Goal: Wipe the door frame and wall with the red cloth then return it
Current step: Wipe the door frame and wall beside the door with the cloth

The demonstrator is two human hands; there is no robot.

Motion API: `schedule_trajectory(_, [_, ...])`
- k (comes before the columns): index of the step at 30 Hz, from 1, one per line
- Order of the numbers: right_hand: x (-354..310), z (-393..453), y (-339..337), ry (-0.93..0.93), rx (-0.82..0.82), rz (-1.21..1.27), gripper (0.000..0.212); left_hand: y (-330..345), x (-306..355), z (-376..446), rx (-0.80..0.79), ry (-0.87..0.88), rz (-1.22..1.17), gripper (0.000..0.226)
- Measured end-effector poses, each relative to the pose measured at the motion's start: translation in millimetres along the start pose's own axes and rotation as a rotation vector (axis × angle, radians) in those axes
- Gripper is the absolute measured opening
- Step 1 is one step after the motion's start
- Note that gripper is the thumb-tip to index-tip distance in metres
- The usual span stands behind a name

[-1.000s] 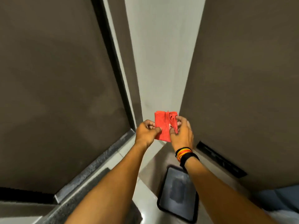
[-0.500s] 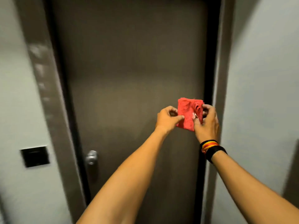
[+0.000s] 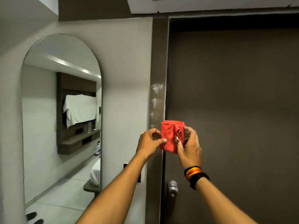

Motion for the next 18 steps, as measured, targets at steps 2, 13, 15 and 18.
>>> schedule_trajectory(2, [18, -22, 43, 0.025, -0.028, 0.011, 0.052, -4, -46, -8, -0.016, -0.069, 0.034, 0.022])
schedule_trajectory(13, [117, -108, 174, 0.204, 0.007, -0.25, 0.082, 32, -208, -29, -0.077, -0.218, -0.014, 0.015])
schedule_trajectory(15, [115, -113, 195, 0.113, -0.022, -0.361, 0.094, 30, -213, -27, -0.082, -0.193, -0.03, 0.015])
schedule_trajectory(18, [112, -123, 232, -0.071, -0.1, -0.565, 0.078, 23, -213, -22, -0.094, -0.092, 0.016, 0.017])
Point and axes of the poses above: each hand's wrist, its own z-axis towards the middle knuckle, its own y-axis out of the palm, x = y × z, the point moved 9 cm from there along z, towards the middle knuckle, and after that the axes turned 9 degrees about -x, right-handed, at the moved point
